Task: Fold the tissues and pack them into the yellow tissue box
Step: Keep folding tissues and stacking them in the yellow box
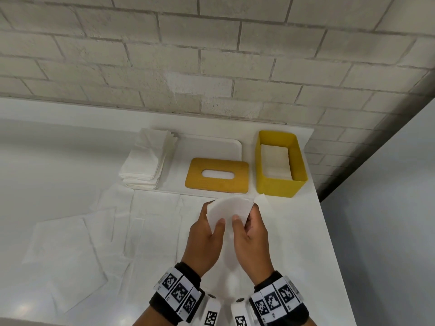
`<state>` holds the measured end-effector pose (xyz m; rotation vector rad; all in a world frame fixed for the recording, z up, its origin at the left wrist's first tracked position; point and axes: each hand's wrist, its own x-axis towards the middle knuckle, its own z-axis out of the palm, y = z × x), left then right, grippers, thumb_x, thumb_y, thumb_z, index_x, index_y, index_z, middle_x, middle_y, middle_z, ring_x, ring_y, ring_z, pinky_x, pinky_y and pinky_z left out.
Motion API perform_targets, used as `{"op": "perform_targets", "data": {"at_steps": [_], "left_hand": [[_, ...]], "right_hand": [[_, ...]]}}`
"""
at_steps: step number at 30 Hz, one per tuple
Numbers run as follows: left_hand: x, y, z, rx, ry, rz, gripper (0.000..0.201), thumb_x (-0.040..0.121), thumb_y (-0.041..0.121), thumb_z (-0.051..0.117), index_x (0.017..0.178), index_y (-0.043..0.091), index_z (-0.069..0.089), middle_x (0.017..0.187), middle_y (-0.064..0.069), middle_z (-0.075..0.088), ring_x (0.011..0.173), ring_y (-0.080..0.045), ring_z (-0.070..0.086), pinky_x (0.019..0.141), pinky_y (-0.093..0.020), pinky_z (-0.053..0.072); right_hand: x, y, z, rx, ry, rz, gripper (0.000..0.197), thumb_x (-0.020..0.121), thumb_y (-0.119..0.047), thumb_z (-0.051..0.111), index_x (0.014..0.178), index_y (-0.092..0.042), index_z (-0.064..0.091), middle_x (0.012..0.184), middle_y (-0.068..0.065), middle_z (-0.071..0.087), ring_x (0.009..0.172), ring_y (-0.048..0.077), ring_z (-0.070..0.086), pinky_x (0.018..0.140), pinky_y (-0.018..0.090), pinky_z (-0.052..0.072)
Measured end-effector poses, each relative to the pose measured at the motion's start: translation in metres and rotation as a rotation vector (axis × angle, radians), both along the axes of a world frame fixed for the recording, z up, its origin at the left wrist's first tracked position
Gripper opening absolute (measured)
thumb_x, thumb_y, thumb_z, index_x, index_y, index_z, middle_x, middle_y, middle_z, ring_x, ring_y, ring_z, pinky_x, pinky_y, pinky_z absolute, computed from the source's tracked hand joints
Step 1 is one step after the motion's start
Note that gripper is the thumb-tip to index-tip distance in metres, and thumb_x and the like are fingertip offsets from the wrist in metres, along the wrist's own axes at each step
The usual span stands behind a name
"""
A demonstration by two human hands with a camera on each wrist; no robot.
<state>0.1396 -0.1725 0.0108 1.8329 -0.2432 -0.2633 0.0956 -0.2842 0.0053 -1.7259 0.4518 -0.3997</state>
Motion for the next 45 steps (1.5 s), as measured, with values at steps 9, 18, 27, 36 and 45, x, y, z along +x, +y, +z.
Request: {"op": "perform_targets", "data": {"at_steps": [9, 18, 27, 36, 45], "left_hand": [[0.009, 0.002, -0.008, 0.107, -0.019, -0.006, 0.025, 0.104, 0.025, 0.057, 0.129, 0.028, 0.061, 0.105, 0.022, 0.066, 0.092, 0.020, 0.060, 0.075, 0.001, 0.044], [0.024, 0.016, 0.014, -0.412, 0.344, 0.106, 0.021, 0.102, 0.016, 0.059, 0.121, 0.019, 0.069, 0.115, -0.003, 0.077, 0.107, -0.021, 0.074, 0.091, -0.040, 0.058], [0.026, 0.000, 0.021, -0.808, 0.685, 0.163, 0.033, 0.103, 0.013, 0.056, 0.135, 0.010, 0.061, 0.127, -0.011, 0.073, 0.115, -0.024, 0.071, 0.092, -0.038, 0.058], [0.077, 0.067, 0.019, -0.850, 0.544, 0.424, 0.025, 0.108, 0.015, 0.049, 0.127, 0.020, 0.064, 0.130, -0.004, 0.070, 0.108, -0.019, 0.075, 0.094, -0.036, 0.058], [0.033, 0.099, -0.011, -0.198, 0.423, 0.217, 0.022, 0.102, 0.012, 0.057, 0.120, 0.017, 0.069, 0.113, -0.003, 0.079, 0.109, -0.022, 0.074, 0.101, -0.041, 0.053]], "right_hand": [[0.000, -0.004, -0.005, -0.001, 0.037, 0.010, 0.029, 0.104, -0.014, 0.052, 0.120, -0.037, 0.055, 0.106, -0.017, 0.071, 0.098, -0.004, 0.066, 0.078, 0.008, 0.050], [-0.010, -0.032, 0.001, 0.062, 0.064, 0.125, 0.026, 0.098, -0.011, 0.065, 0.118, -0.028, 0.069, 0.110, -0.008, 0.076, 0.105, 0.014, 0.072, 0.094, 0.043, 0.057], [-0.011, -0.020, 0.010, 0.341, 0.009, 0.026, 0.025, 0.101, -0.011, 0.059, 0.121, -0.020, 0.071, 0.115, -0.005, 0.076, 0.112, 0.015, 0.070, 0.095, 0.031, 0.054], [-0.009, -0.067, 0.019, 0.946, -0.069, -0.148, 0.027, 0.099, 0.001, 0.051, 0.122, -0.005, 0.066, 0.121, 0.014, 0.073, 0.110, 0.029, 0.071, 0.098, 0.054, 0.055], [0.048, -0.117, 0.035, 1.036, -0.201, -0.436, 0.037, 0.101, 0.005, 0.041, 0.135, -0.005, 0.052, 0.123, 0.015, 0.069, 0.104, 0.029, 0.070, 0.075, 0.042, 0.064]]}}
